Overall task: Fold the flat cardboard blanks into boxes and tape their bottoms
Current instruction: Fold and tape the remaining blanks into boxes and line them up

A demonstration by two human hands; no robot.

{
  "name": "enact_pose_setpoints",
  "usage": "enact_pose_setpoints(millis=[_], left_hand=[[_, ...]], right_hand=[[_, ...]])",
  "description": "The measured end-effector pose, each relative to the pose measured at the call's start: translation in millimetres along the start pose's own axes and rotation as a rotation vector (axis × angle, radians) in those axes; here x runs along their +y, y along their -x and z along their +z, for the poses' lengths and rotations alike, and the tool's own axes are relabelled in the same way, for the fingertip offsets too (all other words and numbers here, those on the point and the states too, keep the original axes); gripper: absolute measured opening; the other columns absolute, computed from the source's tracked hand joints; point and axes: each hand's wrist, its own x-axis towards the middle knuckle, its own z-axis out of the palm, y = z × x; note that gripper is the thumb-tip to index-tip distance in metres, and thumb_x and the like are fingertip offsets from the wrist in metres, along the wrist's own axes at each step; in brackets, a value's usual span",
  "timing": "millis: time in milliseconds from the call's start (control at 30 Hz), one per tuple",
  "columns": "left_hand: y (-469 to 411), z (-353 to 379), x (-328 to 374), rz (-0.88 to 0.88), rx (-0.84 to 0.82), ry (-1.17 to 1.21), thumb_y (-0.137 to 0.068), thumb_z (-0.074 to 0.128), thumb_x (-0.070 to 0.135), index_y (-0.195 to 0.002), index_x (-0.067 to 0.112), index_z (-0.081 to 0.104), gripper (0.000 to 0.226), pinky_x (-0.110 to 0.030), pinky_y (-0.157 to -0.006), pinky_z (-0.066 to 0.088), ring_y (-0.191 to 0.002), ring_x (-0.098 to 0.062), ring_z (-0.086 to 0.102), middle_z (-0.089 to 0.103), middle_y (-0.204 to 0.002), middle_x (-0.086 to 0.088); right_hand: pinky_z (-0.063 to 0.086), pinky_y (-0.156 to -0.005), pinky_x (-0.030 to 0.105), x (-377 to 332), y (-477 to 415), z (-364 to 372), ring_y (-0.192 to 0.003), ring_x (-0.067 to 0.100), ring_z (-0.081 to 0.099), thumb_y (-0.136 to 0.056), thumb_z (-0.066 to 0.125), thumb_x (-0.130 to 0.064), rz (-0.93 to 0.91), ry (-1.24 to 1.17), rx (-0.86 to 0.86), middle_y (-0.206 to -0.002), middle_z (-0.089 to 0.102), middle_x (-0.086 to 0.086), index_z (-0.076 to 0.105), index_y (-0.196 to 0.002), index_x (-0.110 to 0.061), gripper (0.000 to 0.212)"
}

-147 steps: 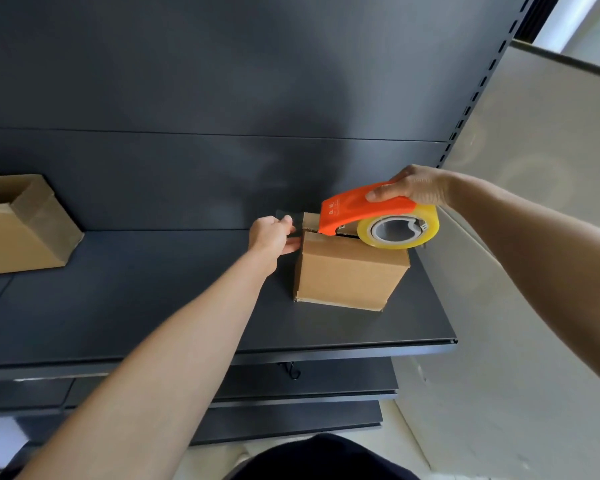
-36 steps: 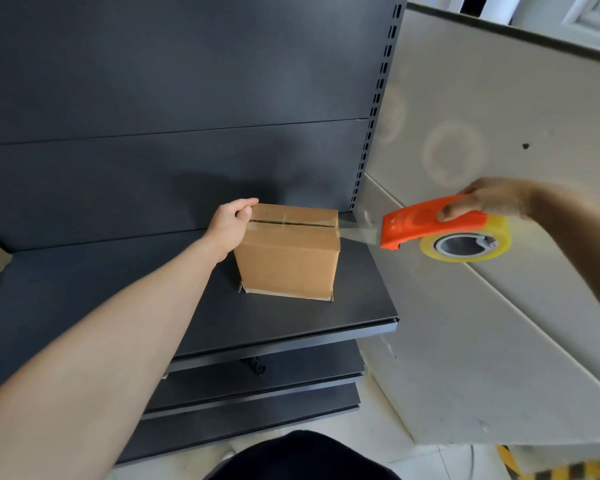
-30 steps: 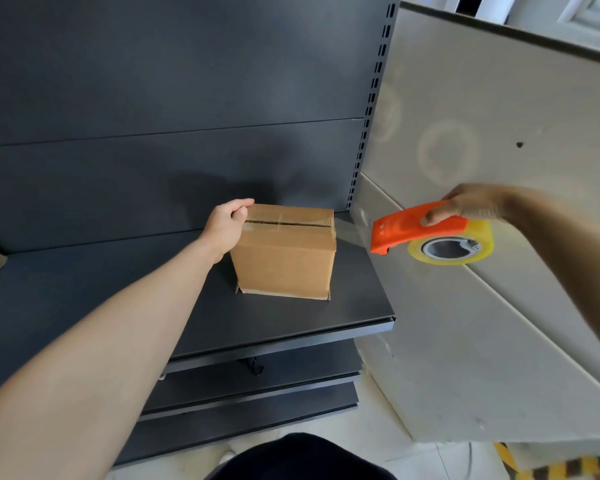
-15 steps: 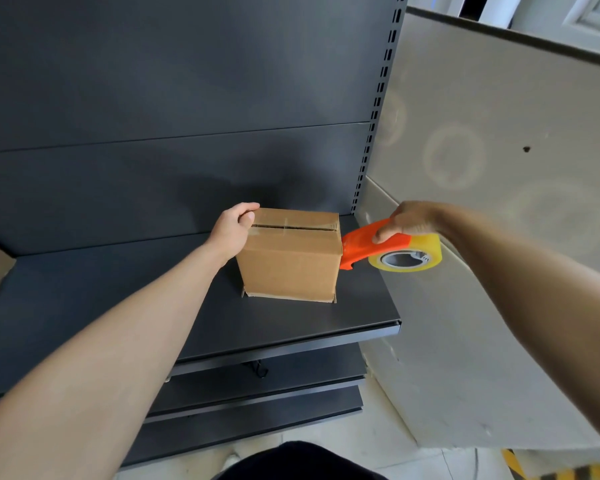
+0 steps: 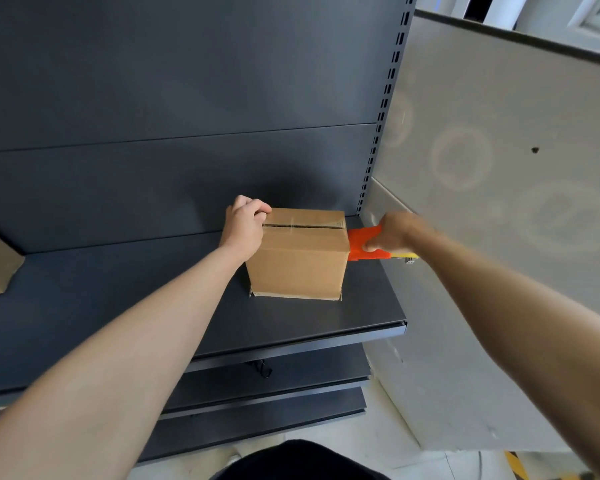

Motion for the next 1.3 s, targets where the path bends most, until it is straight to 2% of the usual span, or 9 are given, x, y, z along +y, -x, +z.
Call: enact_pose_setpoints(millis=[167,467,600,667,767,833,900,1033,1300], left_hand=[[3,-2,-3,-0.010,0.025,0.042,-0.099,0.042,0.009,-0.107,0.010,0.066,0.025,-0.022,-0.080,0.035,-0.108,-0.018,0.047,0.047,-0.120,-0.003],[2,-8,-2,-0.056,0.002,0.090,-0.098,0.047,0.010,-0.107,0.011,0.067,0.022,-0.018,-0.082,0.035,-0.101,-0.010,0.046,0.047,-0.122,-0.002],[2,-11,-1,-0.066,-0.001,0.102,-0.097,0.049,0.010,-0.108,0.011,0.067,0.022,-0.015,-0.083,0.033,-0.101,-0.008,0.045,0.048,-0.122,0.000],[1,-11,-1,-0.084,0.002,0.124,-0.096,0.050,0.010,-0.108,0.011,0.068,0.021,-0.015,-0.083,0.032,-0.101,-0.007,0.044,0.047,-0.121,0.002],[0,-11,-1,-0.124,0.001,0.171,-0.095,0.053,0.011,-0.114,0.011,0.064,0.023,-0.018,-0.084,0.035,-0.104,-0.011,0.048,0.046,-0.124,0.000],[-1,-10,0,-0.167,0.010,0.192,-0.093,0.056,0.014,-0.125,0.013,0.056,0.032,-0.022,-0.085,0.037,-0.110,-0.016,0.050,0.044,-0.129,-0.003],[-3,-11,3,-0.276,0.032,0.220,-0.091,0.060,0.019,-0.131,0.013,0.049,0.042,-0.025,-0.084,0.040,-0.110,-0.018,0.050,0.046,-0.130,-0.003],[-3,-11,7,-0.490,0.080,0.338,-0.087,0.068,0.022,-0.120,0.008,0.060,0.037,-0.029,-0.078,0.044,-0.099,-0.021,0.056,0.061,-0.122,-0.006],[-7,-19,4,-0.640,0.033,0.494,-0.084,0.071,0.020,-0.119,0.010,0.064,0.037,-0.030,-0.082,0.048,-0.106,-0.025,0.060,0.063,-0.122,-0.008]], right_hand=[[0.034,-0.096,0.037,9,-12,33,-0.111,0.030,0.056,-0.092,0.049,-0.047,0.023,-0.049,0.063,-0.116,0.063,0.009,0.050,-0.124,-0.022,0.041],[0.028,-0.104,0.038,-8,-50,104,-0.119,0.032,0.047,-0.090,0.054,-0.035,-0.029,-0.065,0.080,-0.114,0.061,0.011,0.054,-0.118,-0.023,0.031],[0.042,-0.085,0.032,-12,-48,84,-0.104,0.033,0.057,-0.092,0.049,-0.024,-0.033,-0.304,0.038,-0.102,0.062,0.013,0.061,-0.097,-0.016,0.016],[0.044,-0.079,0.031,-13,-47,61,-0.103,0.036,0.058,-0.093,0.048,-0.015,0.093,-0.524,0.104,-0.107,0.062,0.019,0.064,-0.105,-0.004,0.023],[0.054,-0.068,0.035,-21,-37,33,-0.075,0.034,0.064,-0.089,0.055,-0.035,0.299,-0.952,0.167,-0.087,0.066,0.020,0.064,-0.088,0.002,0.038],[0.052,-0.046,0.030,-34,-24,23,-0.047,0.024,0.054,-0.086,0.063,-0.043,0.304,-1.154,0.056,-0.062,0.058,0.012,0.057,-0.070,-0.006,0.040],[0.046,-0.039,0.025,-46,-12,20,-0.044,0.019,0.050,-0.083,0.071,-0.038,0.269,-1.183,-0.036,-0.059,0.051,0.006,0.050,-0.067,-0.012,0.037],[0.058,-0.077,0.046,-65,-4,21,-0.082,0.032,0.069,-0.082,0.073,-0.026,0.282,-1.018,0.053,-0.079,0.061,0.009,0.049,-0.069,-0.010,0.033],[0.057,-0.080,0.049,-68,-6,22,-0.091,0.032,0.068,-0.084,0.073,-0.021,0.362,-1.136,0.049,-0.097,0.063,0.014,0.045,-0.073,-0.011,0.032]])
